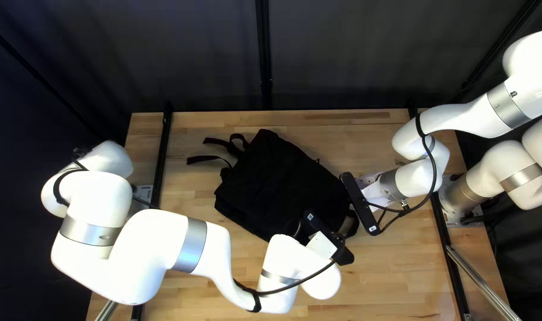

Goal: Remove a lunch box from a kids backpack

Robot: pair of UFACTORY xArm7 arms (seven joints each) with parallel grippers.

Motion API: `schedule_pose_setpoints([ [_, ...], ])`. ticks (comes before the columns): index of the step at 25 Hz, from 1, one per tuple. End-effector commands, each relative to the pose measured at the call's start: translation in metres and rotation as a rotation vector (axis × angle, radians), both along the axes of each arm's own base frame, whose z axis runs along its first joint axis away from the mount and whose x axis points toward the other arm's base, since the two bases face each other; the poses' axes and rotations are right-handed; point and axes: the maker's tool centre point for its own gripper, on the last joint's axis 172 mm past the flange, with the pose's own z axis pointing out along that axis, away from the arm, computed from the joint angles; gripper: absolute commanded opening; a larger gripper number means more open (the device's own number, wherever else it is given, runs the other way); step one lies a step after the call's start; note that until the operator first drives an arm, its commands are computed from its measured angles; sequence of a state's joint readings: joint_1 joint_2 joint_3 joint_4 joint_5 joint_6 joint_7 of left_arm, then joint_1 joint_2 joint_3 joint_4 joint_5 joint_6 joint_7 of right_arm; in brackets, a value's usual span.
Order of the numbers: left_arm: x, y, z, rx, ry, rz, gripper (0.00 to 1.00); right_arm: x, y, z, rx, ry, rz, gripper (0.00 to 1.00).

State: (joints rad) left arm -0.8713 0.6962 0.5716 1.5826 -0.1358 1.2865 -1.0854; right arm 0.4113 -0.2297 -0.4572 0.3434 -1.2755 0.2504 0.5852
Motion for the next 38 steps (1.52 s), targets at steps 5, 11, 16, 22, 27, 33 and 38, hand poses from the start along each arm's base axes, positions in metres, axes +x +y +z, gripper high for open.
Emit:
schedule_pose_setpoints([
  [5,-0.025,0.014,0.005,-0.002,0.011,0.024,0.00,-0.001,-0.001,0.001,-0.002,0.004,-0.002,0.00],
  [11,-0.041,0.025,0.003,-0.005,0.013,0.044,0.00,-0.001,-0.001,0.002,-0.003,0.006,-0.003,0.00],
  [16,-0.052,0.032,0.005,-0.004,0.016,0.059,0.00,-0.001,-0.001,0.004,-0.005,0.008,-0.002,0.00],
  [22,-0.066,0.045,0.006,-0.004,0.024,0.080,0.00,0.001,-0.002,0.005,-0.007,0.009,-0.002,0.00],
  [27,-0.074,0.056,0.003,-0.008,0.023,0.096,0.00,0.002,-0.002,0.005,-0.008,0.010,0.000,0.00],
  [33,-0.084,0.070,-0.001,-0.011,0.023,0.114,0.00,0.001,-0.001,0.006,-0.009,0.011,0.003,0.00],
  [38,-0.091,0.081,-0.004,-0.014,0.021,0.127,0.00,0.001,-0.001,0.006,-0.009,0.011,0.004,0.00],
])
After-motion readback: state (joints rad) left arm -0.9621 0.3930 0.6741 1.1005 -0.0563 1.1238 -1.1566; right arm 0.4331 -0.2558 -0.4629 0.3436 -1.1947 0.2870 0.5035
